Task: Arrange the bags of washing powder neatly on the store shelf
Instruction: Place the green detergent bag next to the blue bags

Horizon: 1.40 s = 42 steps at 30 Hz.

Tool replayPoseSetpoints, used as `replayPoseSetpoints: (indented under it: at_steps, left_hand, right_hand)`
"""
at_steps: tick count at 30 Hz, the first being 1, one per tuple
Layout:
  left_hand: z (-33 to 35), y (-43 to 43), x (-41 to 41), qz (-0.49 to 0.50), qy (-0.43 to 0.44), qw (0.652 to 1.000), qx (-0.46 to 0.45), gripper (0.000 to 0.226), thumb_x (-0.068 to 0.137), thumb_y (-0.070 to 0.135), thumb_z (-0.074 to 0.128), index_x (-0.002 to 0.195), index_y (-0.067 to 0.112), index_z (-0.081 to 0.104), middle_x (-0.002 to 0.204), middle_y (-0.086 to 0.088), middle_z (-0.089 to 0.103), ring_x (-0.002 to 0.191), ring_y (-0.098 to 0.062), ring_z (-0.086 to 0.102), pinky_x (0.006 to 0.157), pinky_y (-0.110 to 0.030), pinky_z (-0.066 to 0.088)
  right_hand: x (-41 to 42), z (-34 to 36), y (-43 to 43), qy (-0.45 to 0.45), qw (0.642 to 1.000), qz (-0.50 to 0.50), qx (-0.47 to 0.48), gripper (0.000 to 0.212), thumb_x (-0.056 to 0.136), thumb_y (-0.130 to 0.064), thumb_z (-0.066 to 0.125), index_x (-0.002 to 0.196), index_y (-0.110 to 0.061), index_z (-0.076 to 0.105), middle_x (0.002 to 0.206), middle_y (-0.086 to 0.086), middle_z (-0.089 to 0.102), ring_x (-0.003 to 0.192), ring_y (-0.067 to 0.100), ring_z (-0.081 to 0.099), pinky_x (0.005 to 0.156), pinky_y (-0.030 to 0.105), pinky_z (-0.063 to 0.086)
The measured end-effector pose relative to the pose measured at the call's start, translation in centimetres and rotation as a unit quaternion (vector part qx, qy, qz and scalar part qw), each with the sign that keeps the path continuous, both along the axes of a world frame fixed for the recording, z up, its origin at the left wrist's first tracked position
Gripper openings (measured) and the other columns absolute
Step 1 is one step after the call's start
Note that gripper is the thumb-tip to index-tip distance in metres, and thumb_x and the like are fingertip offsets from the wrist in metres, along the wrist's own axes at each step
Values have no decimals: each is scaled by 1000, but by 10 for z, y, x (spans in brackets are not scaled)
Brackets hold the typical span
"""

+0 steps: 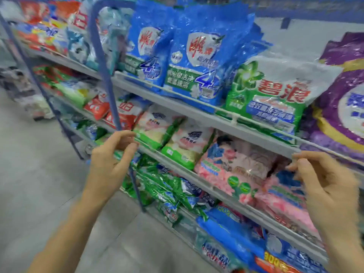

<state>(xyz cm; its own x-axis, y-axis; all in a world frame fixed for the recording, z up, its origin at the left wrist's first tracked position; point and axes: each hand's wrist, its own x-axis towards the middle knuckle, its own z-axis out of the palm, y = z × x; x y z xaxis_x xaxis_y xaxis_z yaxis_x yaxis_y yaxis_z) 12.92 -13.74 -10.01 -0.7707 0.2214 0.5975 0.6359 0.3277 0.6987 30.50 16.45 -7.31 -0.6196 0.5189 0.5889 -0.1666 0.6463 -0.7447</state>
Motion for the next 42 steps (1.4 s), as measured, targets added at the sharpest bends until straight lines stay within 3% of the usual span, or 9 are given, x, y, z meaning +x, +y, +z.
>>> replayPoseSetpoints:
  at_steps: [7,10,12,16,22,26,30,35,42]
  left_hand:
    - [-41,-132,21,122,-121,985,-2,12,76,46,55,86,43,61,84,6,70,73,1,66,70,-7,48]
    - [-57,-180,18,177,-149,973,19,12,75,46,57,84,40,62,84,9,70,71,1,66,67,-6,48]
    - [-69,-214,7,207,-169,963,40,7,82,30,65,84,36,62,79,12,71,69,3,66,67,-5,48]
    - [-86,-276,-34,238,-178,954,41,25,90,7,54,85,31,62,74,9,71,66,6,65,68,-7,48]
    - [-66,-367,-111,230,-188,953,51,11,78,33,59,86,38,64,84,14,71,73,-2,68,70,-10,50]
    - [-62,-420,-165,241,-190,951,37,14,85,26,66,87,40,64,85,16,71,76,-4,68,69,-8,50]
    - [-64,-447,-222,238,-193,951,53,22,69,52,57,87,41,64,87,13,71,77,-5,68,70,-9,51]
    - [-77,-467,-308,236,-210,948,52,13,77,36,68,85,47,64,86,16,70,78,-4,67,70,-8,50]
    - [-83,-486,-437,216,-222,949,54,27,64,61,51,86,48,62,86,19,70,79,-1,66,76,-17,50]
  right_hand:
    - [-72,-48,-86,-71,985,139,-69,13,83,-44,50,84,-36,60,84,-9,66,70,5,59,64,15,46]
    - [-99,-74,-117,-94,974,173,-114,18,90,-24,57,80,-39,62,78,-12,65,64,5,57,59,13,46]
    - [-121,-85,-138,-118,965,187,-143,28,92,-14,55,78,-37,63,75,-13,66,65,3,58,58,11,46]
    - [-179,-88,-190,-122,960,206,-146,13,84,-47,53,82,-40,63,76,-11,67,64,2,58,60,9,46]
    - [-285,-104,-278,-142,956,204,-154,32,92,-11,52,81,-39,64,79,-8,68,68,4,61,62,13,48]
    - [-344,-106,-328,-150,957,197,-152,38,92,-9,53,78,-43,63,84,-5,67,69,5,60,63,10,47]
    - [-400,-103,-363,-163,954,207,-144,40,91,-10,52,75,-45,62,81,-15,67,71,0,61,64,7,47]
    - [-484,-118,-380,-156,962,179,-137,28,91,-15,53,82,-39,63,87,-13,68,81,7,64,71,13,50]
    - [-621,-115,-388,-171,968,155,-98,25,91,-15,56,79,-35,61,83,-8,66,79,3,59,69,8,44]
